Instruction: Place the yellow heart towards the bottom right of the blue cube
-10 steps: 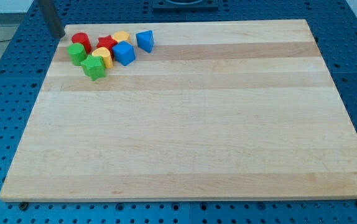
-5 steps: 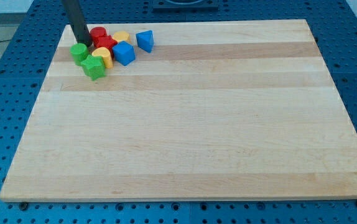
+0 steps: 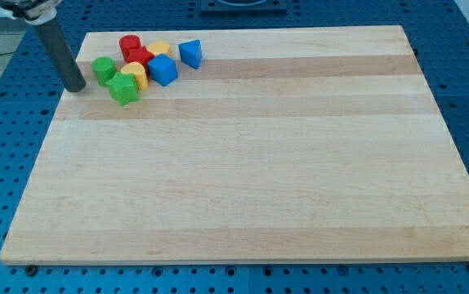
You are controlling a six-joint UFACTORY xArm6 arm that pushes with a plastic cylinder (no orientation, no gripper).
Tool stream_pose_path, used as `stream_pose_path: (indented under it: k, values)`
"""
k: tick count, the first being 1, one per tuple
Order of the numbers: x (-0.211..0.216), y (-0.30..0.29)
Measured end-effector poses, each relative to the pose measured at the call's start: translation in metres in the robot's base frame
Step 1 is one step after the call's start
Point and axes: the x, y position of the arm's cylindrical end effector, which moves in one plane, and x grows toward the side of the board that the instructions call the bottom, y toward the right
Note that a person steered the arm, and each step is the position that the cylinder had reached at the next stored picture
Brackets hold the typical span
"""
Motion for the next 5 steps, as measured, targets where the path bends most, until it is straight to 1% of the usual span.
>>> stream_pose_path:
  k: [3,4,5]
  values:
    - [0.000,0.082]
    - [-0.001,0.098]
    - [-0.004,0.100]
